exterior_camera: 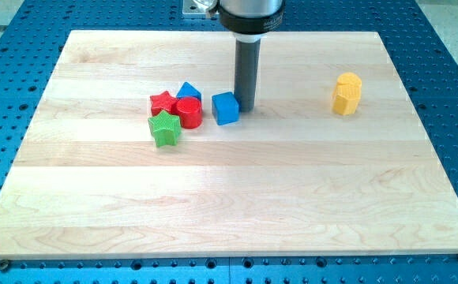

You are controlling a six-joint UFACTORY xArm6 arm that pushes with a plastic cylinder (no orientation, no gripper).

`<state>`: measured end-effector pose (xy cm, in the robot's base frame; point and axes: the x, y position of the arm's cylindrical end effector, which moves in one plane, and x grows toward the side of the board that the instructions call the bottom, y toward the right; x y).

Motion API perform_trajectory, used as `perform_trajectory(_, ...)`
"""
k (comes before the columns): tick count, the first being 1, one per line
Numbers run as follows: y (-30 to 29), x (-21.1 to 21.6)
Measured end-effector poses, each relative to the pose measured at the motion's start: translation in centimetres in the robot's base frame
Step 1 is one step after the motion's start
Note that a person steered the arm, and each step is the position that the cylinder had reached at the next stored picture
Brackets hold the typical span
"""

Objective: Separate the yellow blocks from each other

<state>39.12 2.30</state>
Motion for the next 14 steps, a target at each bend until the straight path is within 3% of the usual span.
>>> perform_trajectory(1, 0.3, 0.1)
perform_trajectory(2, 6.8, -1.8)
perform_trajectory(3, 11.7, -8.1)
perform_trajectory(4, 19.1, -9.9)
perform_trajectory(5, 21.8, -6.9)
perform_trajectory(7, 12.7, 2.8)
perform_trajectory(8, 12.8, 4.3)
perform_trajectory(9, 17.4, 1.9)
perform_trajectory(10, 16.2, -0.6)
perform_trajectory(12, 4.9, 3.7)
perform_trajectory(14, 3.0, 7.2)
